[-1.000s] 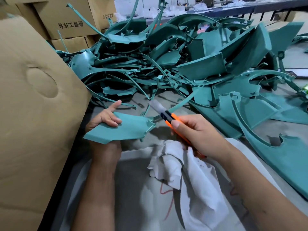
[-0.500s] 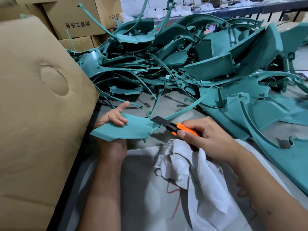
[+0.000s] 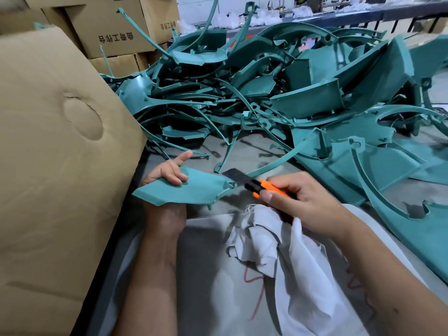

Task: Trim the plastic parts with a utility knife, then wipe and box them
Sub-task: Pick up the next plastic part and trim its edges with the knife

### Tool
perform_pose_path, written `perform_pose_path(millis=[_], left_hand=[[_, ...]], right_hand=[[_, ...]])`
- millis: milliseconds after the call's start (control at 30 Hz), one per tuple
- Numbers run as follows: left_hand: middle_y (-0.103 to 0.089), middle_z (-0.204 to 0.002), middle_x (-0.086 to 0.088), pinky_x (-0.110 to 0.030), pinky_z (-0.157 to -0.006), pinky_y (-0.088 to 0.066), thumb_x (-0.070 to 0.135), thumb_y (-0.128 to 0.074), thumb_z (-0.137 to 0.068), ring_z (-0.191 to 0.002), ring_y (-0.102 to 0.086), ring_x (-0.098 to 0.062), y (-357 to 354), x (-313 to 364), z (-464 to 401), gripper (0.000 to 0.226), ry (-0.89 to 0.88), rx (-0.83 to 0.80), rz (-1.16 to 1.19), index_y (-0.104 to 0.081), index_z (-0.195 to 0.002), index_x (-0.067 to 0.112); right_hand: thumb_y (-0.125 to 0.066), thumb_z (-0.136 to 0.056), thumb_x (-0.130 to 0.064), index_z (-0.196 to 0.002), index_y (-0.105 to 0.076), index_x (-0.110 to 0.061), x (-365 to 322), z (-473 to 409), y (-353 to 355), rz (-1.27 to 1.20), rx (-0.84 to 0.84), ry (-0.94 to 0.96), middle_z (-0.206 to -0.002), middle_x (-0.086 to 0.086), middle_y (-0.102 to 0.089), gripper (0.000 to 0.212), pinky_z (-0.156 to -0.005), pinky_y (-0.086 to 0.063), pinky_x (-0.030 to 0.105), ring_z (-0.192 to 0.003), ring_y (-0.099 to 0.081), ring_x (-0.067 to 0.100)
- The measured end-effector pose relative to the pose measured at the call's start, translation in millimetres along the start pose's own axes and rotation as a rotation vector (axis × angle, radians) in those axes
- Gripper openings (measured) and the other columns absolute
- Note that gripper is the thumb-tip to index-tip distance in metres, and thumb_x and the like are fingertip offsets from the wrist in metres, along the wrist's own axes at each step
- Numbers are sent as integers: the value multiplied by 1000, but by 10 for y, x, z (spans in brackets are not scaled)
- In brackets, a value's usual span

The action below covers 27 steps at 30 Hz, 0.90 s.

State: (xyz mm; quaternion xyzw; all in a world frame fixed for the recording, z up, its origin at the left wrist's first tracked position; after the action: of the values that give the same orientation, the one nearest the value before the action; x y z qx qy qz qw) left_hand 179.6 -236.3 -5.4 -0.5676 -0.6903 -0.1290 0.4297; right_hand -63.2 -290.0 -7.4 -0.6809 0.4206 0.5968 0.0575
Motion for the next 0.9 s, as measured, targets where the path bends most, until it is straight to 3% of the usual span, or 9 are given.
perform_pose_path(millis=[167, 300, 400, 467, 567, 700, 800, 900], left_hand=[[-63, -59, 2, -50, -111, -42, -10, -31, -82, -87, -69, -24, 13, 28, -18, 57, -23, 79, 41, -70, -55, 23], [-62, -57, 1, -55, -114, -40, -8, -34, -81, -86, -67, -25, 43, 21, 11, 54, 6, 134, 41, -68, -53, 23], [-64, -59, 4, -58, -118, -35, 9, -63, -86, -102, -63, -34, 12, 104, 35, 35, 0, 144, 2, -68, -54, 22], [-66, -61, 9, -54, -115, -39, 21, -78, -80, -105, -59, -37, -9, 203, 54, 25, -40, 165, -33, -68, -57, 22], [-62, -60, 12, -54, -112, -42, -17, -50, -87, -102, -60, -38, 33, 281, 98, 34, -79, 280, -118, -57, -71, 11], [-63, -60, 10, -29, -99, -47, -27, -45, -86, -113, -58, -52, -62, 369, 117, 42, -95, 278, -178, -56, -80, 13], [-64, -60, 7, -28, -99, -47, -31, -43, -85, -109, -60, -47, -76, 393, 94, 46, -108, 267, -219, -57, -81, 13], [-63, -57, 12, -30, -99, -47, -29, -37, -86, -101, -63, -36, -10, 372, 105, 48, -98, 318, -232, -58, -77, 13]], right_hand=[[-55, -102, -41, -69, -47, -28, 26, -48, -75, 151, 15, -25, -61, -8, -38, 37, -54, -30, 32, -55, -36, 11], [-60, -101, -37, -66, -50, -25, 43, -16, -57, 12, -23, -33, -60, -4, -36, 38, -51, -25, 32, -54, -32, 16], [-60, -101, -37, -75, -63, -17, 57, 5, 55, -114, 61, -44, -63, 8, -37, 33, -51, -26, 40, -55, -35, 21], [-58, -103, -36, -76, -59, -8, 31, -5, 113, -25, 154, -5, -63, 12, -40, 39, -53, -29, 36, -56, -37, 16], [-56, -105, -33, -71, -51, -14, 0, -36, 84, 159, 225, 14, -60, 7, -44, 39, -52, -27, 27, -53, -35, 8], [-58, -106, -29, -70, -47, -21, 34, -52, 52, 239, 276, -6, -55, 4, -44, 39, -49, -28, 28, -49, -35, 12], [-59, -104, -31, -68, -44, -25, 60, -57, 43, 294, 290, -32, -52, -2, -42, 40, -48, -29, 31, -48, -35, 16], [-60, -104, -32, -70, -51, -26, 72, -63, 5, 296, 246, -45, -51, -7, -42, 36, -47, -27, 23, -46, -35, 11]])
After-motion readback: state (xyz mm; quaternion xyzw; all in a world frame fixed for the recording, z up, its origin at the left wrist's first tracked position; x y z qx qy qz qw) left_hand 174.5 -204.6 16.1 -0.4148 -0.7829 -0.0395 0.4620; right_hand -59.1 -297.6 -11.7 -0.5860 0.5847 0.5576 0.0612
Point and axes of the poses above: each hand's wrist, its own z-axis away from the middle knuckle, its own y-axis out of the back of the hand, x = y × z, the point moved 10 cm from there along -z, towards the middle knuckle
